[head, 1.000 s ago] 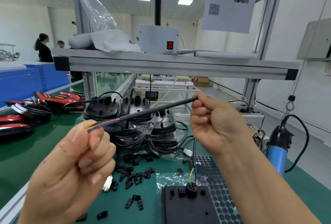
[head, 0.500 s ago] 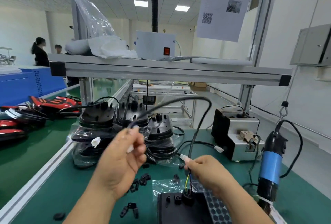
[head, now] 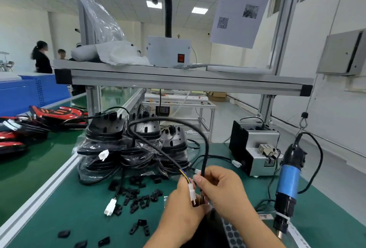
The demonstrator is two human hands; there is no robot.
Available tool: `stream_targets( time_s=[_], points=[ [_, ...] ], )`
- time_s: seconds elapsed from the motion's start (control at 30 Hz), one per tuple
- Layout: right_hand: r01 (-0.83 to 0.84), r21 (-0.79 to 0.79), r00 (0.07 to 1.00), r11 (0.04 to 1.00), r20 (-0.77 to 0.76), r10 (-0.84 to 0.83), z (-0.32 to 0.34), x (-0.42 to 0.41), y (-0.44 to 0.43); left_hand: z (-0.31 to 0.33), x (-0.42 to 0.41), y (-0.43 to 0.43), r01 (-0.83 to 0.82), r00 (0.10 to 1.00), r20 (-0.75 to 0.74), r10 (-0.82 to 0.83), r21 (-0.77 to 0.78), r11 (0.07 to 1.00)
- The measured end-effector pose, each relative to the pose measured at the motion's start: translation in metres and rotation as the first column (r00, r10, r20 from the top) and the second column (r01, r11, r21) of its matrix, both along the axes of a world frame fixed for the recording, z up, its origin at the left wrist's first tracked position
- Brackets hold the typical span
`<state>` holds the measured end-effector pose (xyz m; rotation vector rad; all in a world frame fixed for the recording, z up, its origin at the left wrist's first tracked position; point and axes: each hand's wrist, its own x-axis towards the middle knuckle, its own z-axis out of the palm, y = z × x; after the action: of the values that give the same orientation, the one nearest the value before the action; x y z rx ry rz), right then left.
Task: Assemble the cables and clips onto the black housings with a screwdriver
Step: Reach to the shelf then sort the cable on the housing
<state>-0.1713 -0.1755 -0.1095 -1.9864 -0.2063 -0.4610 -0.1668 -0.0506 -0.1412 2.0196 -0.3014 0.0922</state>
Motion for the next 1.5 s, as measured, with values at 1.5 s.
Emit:
stream_targets(
  time_s=[1.5],
  points=[
    [-0.015,0.104,0.992,0.994,-0.121,0.028,-0.012,-0.008,-0.005,0.030,0.016,0.090,-0.092,0.978,-0.202,-0.056,-0.656,0.749]
  ],
)
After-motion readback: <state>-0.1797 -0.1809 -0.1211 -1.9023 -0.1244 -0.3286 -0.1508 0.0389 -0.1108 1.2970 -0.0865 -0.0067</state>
